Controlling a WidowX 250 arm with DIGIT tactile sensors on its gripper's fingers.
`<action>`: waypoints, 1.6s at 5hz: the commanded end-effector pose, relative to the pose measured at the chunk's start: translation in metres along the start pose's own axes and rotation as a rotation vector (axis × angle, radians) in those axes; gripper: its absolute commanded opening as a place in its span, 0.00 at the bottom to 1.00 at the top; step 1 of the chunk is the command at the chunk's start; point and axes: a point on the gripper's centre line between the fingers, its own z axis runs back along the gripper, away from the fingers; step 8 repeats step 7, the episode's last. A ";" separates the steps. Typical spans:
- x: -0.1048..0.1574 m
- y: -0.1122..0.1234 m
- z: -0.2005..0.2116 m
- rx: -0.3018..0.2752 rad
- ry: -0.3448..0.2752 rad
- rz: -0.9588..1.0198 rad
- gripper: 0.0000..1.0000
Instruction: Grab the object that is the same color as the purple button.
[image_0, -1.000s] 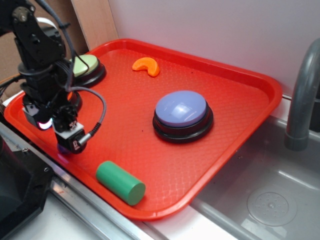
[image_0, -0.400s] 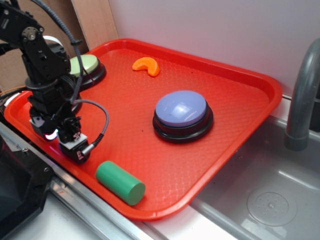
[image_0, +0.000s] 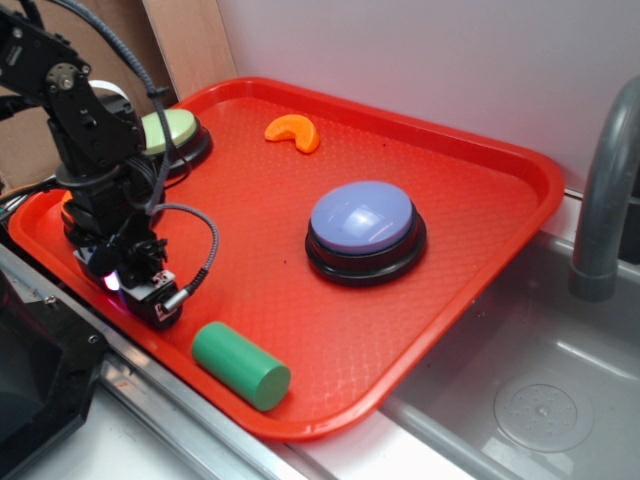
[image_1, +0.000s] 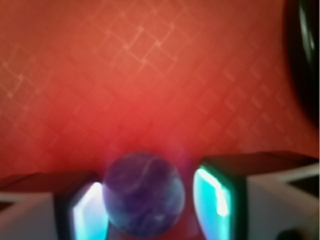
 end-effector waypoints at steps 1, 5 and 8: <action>0.007 0.019 0.019 -0.082 0.016 0.005 0.00; 0.080 0.019 0.171 -0.079 -0.216 0.050 0.00; 0.100 0.011 0.184 -0.065 -0.284 0.008 0.00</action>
